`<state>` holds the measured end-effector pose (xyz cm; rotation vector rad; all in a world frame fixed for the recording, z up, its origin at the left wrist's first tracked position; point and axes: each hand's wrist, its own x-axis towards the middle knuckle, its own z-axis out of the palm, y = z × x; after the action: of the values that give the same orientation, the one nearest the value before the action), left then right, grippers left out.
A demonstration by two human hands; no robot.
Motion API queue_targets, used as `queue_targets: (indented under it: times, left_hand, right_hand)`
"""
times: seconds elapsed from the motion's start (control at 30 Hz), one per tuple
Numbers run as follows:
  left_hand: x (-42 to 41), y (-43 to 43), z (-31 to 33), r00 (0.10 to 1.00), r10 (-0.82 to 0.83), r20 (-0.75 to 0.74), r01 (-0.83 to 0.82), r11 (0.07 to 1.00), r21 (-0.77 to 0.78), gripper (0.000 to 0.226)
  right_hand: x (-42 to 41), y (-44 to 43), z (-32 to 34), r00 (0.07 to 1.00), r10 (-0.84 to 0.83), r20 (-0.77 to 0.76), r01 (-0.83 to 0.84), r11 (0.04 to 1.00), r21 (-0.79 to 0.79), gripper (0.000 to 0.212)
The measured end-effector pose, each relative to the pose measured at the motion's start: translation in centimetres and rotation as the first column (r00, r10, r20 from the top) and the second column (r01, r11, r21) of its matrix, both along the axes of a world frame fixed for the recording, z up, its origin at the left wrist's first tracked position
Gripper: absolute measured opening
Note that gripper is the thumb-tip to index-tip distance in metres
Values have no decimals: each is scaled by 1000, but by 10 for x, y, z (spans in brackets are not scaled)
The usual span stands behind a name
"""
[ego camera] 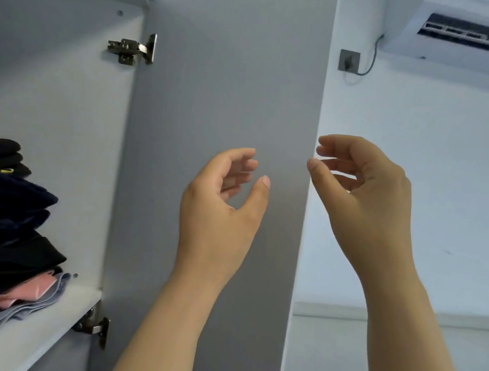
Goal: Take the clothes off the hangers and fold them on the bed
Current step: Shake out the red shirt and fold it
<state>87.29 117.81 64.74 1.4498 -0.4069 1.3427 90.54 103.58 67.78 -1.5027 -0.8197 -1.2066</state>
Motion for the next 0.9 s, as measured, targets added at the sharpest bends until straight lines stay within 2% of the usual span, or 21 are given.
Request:
queue_targets:
  times: [0.2, 0.33, 0.5, 0.7, 0.9]
  left_hand:
    - [4, -48, -1, 963, -267, -32, 269, 962, 52, 25]
    - [6, -88, -1, 919, -389, -64, 394, 915, 91, 24]
    - [7, -157, -8, 864, -499, -68, 503, 859, 94, 23]
    - [2, -237, -17, 765, -639, -81, 644, 754, 128, 23]
    - [-2, -307, -48, 671, -723, -162, 737, 629, 246, 31]
  right_hand:
    - [-25, -67, -16, 965, -255, -62, 255, 967, -7, 22]
    - [-45, -117, -21, 917, -388, -89, 390, 921, 10, 22]
    - [-69, -176, -30, 843, -526, -116, 525, 850, -40, 24]
    - [-109, -249, -44, 691, -713, -119, 712, 700, -59, 28]
    - [-151, -299, -82, 462, -873, -159, 855, 486, -184, 32]
